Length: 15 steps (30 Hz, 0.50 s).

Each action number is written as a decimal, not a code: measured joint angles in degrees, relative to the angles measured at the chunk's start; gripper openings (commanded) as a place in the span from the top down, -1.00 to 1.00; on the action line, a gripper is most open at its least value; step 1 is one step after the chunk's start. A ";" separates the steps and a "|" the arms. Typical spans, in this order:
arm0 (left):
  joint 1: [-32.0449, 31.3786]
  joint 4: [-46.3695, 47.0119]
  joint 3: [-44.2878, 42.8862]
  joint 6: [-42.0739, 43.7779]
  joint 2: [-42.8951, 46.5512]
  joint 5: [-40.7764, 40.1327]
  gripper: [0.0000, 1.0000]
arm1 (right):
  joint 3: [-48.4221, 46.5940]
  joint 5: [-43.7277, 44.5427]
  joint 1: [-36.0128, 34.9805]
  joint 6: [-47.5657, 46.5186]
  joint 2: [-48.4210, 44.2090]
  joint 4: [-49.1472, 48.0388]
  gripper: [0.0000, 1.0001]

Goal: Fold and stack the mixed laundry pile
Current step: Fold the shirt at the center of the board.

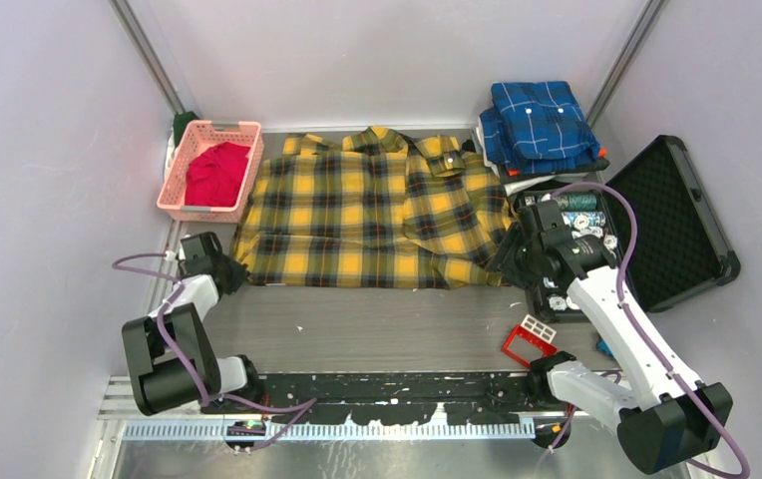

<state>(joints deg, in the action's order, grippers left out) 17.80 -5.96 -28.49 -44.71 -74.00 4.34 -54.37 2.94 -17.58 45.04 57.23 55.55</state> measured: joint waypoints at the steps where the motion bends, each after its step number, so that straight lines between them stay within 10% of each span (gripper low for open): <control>1: 0.48 0.00 0.00 0.09 0.04 -0.17 1.00 | 0.15 0.07 0.00 -0.09 0.02 0.00 -0.18; 15: 4.85 0.15 0.00 0.07 1.97 -2.67 1.00 | 0.57 3.28 -0.07 -6.34 14.82 -9.40 -0.14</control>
<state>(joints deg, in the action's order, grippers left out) 22.65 -5.80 -28.49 -44.64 -72.03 1.67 -53.80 6.22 -17.65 38.70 72.05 46.15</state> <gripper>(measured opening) 0.024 0.606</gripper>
